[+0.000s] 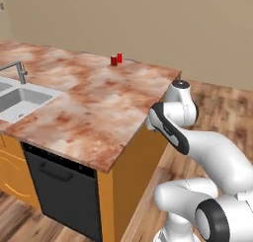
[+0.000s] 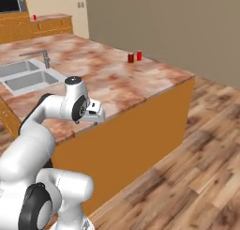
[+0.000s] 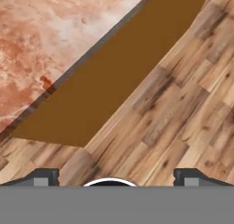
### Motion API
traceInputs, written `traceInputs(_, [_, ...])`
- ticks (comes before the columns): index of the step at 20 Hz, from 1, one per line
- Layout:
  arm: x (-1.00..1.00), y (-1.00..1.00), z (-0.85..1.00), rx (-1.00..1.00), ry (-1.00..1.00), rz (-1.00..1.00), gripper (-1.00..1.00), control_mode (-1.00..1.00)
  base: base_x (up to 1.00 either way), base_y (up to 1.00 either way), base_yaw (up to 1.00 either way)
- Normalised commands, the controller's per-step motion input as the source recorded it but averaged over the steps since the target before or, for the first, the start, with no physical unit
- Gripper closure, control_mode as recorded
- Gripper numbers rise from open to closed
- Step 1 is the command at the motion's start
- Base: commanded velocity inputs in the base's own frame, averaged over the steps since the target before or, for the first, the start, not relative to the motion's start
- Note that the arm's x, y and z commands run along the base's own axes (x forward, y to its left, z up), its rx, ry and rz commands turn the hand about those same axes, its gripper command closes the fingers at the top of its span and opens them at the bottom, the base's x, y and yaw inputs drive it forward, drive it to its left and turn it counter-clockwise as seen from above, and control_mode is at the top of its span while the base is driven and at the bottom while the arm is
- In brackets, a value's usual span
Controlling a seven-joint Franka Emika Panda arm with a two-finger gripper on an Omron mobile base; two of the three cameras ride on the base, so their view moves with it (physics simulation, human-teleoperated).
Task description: Four empty soda cans are scattered around the kitchen. Gather all the cans and cluster them next to the stove for recycling.
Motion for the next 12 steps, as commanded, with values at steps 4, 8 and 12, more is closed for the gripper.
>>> traceInputs(4, [0.00, 0.00, 0.00, 0.00, 0.00, 0.00, -1.00, 1.00, 0.37, -1.00, 0.37])
traceInputs(8, [0.00, 0.00, 0.00, 0.00, 0.00, 0.00, -1.00, 1.00, 0.41, -1.00, 0.39])
traceInputs(12, [0.00, 0.00, 0.00, 0.00, 0.00, 0.00, -1.00, 1.00, 0.41, -1.00, 0.38])
